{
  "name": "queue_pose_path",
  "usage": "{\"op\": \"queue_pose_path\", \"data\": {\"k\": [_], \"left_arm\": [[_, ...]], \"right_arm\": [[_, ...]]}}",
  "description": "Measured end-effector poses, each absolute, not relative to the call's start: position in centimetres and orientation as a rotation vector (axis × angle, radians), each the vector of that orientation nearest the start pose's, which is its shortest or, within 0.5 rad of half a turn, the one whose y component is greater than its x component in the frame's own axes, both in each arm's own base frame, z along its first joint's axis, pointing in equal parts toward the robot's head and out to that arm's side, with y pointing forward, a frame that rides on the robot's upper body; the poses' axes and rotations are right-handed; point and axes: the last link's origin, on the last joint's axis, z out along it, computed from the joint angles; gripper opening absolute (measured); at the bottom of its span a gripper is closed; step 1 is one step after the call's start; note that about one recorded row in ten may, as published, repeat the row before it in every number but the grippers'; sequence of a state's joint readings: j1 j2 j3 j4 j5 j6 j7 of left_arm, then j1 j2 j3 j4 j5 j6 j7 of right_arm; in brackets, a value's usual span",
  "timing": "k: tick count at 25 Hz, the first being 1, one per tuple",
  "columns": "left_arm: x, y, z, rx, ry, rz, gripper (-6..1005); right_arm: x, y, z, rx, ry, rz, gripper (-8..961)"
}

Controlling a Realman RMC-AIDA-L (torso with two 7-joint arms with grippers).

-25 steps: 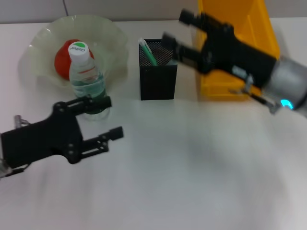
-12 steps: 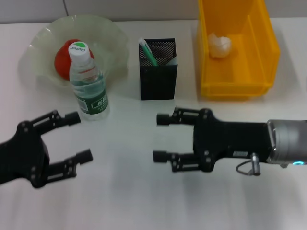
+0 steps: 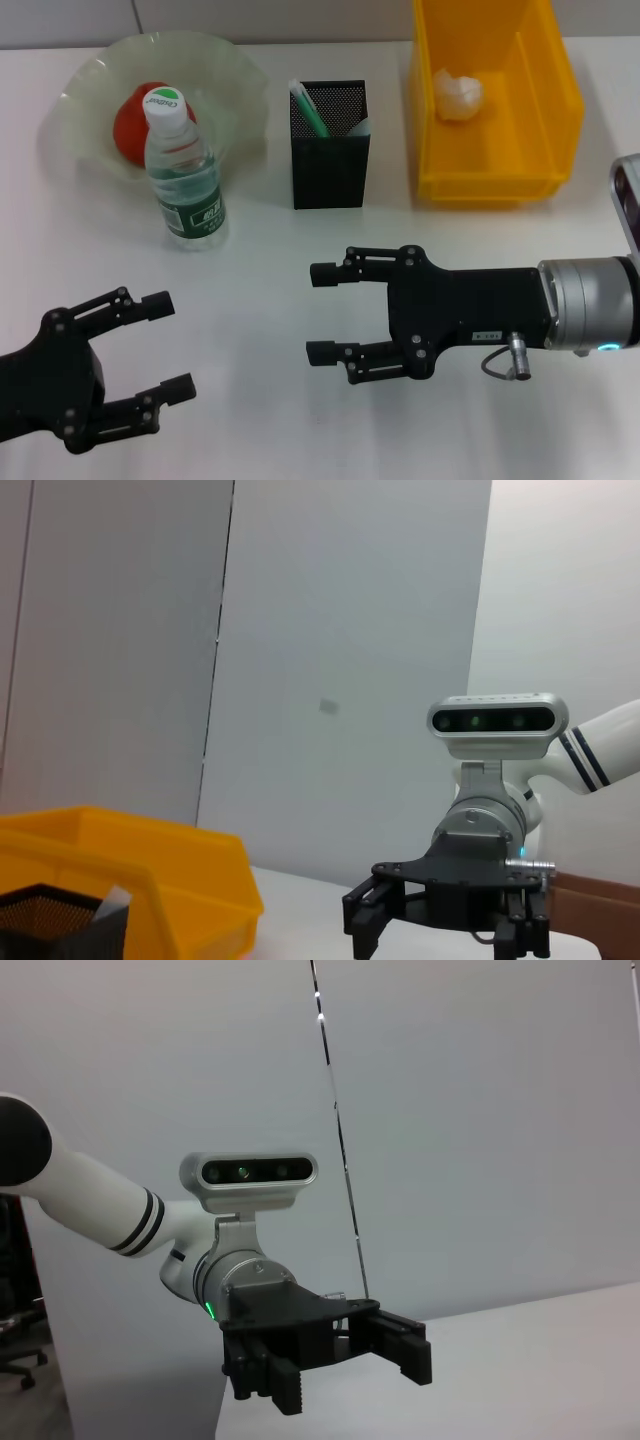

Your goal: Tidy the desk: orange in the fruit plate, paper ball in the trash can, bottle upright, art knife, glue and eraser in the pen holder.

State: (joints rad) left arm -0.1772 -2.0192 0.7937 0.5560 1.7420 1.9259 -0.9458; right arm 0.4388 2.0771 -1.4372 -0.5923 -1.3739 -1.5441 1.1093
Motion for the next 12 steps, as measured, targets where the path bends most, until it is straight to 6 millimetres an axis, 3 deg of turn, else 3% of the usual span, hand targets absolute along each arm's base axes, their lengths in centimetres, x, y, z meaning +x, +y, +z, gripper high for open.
{"op": "queue_pose_path", "data": {"k": [12], "left_arm": [[-31.08, 19.80, 1.50, -2.660, -0.318, -1.066, 799]], "right_arm": [[21.34, 27.13, -7.10, -2.962, 0.258, 1.021, 767]]}}
